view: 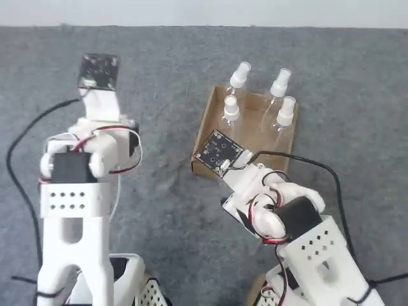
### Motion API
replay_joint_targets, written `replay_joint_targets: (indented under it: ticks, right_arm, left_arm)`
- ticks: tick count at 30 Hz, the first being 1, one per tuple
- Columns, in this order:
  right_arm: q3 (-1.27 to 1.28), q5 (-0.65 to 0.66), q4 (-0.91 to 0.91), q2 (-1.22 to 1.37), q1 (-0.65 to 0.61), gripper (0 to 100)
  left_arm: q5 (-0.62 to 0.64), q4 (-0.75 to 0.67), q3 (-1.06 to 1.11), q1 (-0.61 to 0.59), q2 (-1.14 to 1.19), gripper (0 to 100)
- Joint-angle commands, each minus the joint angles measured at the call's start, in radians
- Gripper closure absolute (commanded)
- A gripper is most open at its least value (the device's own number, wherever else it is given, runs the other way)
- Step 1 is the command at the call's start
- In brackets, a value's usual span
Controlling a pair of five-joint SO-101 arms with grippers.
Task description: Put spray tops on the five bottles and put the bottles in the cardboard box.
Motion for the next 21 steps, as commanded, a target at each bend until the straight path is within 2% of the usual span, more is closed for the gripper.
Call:
replay_joint_targets:
  ticks: [1,8,13,18,21]
  right_arm:
    - [0.048,-0.006,-0.117,-0.025,-0.012,99.3]
    - [0.075,-0.014,-0.288,-0.021,-0.012,99.3]
    - [0.183,-0.014,-0.539,-0.015,-0.102,99.3]
    - [0.270,-0.018,-0.722,-0.015,-0.176,99.3]
    - [0.270,-0.106,-0.743,-0.015,-0.205,99.3]
  left_arm:
    - [0.058,0.029,-0.122,0.008,-0.040,99]
    - [0.061,0.032,-0.203,0.008,-0.040,99]
    - [0.072,0.026,-0.251,0.040,-0.040,99]
    - [0.160,0.031,-0.361,0.063,-0.040,99]
    - [0.190,0.031,-0.418,0.041,-0.074,99]
